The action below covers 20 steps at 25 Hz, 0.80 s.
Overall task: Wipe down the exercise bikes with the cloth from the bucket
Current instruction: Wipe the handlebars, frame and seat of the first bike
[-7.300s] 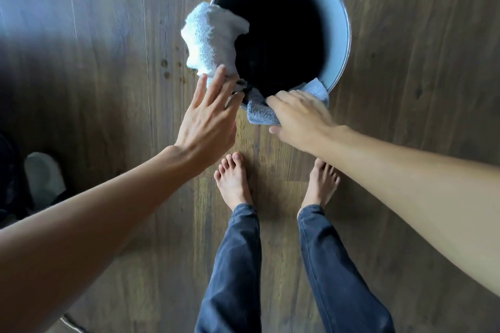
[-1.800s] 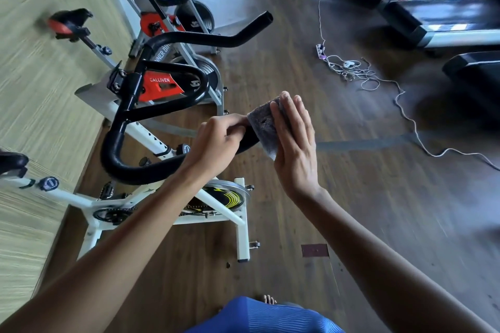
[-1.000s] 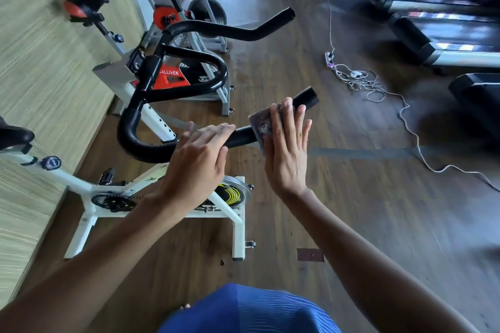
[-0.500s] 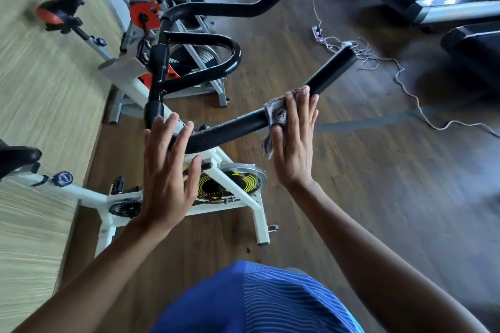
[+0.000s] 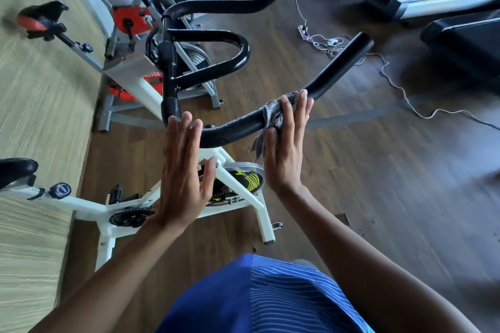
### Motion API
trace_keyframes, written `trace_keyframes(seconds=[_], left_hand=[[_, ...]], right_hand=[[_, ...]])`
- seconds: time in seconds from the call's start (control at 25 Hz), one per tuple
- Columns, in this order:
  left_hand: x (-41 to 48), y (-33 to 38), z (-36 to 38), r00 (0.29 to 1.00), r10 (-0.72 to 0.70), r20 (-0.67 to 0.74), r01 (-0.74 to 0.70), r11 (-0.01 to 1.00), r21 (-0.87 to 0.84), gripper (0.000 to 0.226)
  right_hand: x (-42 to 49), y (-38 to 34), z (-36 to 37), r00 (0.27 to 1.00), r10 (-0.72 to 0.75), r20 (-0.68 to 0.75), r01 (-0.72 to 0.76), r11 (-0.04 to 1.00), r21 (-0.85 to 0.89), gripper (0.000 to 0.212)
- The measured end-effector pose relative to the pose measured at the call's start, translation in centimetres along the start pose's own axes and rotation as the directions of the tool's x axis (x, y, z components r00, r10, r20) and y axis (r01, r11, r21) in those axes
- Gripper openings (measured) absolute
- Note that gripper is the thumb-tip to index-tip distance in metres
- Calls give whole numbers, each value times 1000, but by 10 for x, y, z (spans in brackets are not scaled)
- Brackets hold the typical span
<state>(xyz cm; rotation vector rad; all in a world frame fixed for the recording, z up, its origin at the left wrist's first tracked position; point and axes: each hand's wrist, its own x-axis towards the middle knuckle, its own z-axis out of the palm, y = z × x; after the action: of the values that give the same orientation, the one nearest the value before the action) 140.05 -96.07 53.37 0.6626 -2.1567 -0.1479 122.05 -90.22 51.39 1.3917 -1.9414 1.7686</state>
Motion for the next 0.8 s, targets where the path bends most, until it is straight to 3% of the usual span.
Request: trace_keyframes(seconds=[0.28,0.44,0.8], left_hand=[[1,-1,-6,998,32,60,-28,997,-70,65],[1,-6,-12,993,63,99,-51,992,-115,64],[-3,-14,-20,994,34,100,-12,976,-218,62]], right_hand=[[-22,-33,24,998,-65,-19,65,998,21,43],[-33,-50,35,1000,-20,-14,21,999,26,44],[-43,-78,46,1000,-5,9,6,996,-94,44]])
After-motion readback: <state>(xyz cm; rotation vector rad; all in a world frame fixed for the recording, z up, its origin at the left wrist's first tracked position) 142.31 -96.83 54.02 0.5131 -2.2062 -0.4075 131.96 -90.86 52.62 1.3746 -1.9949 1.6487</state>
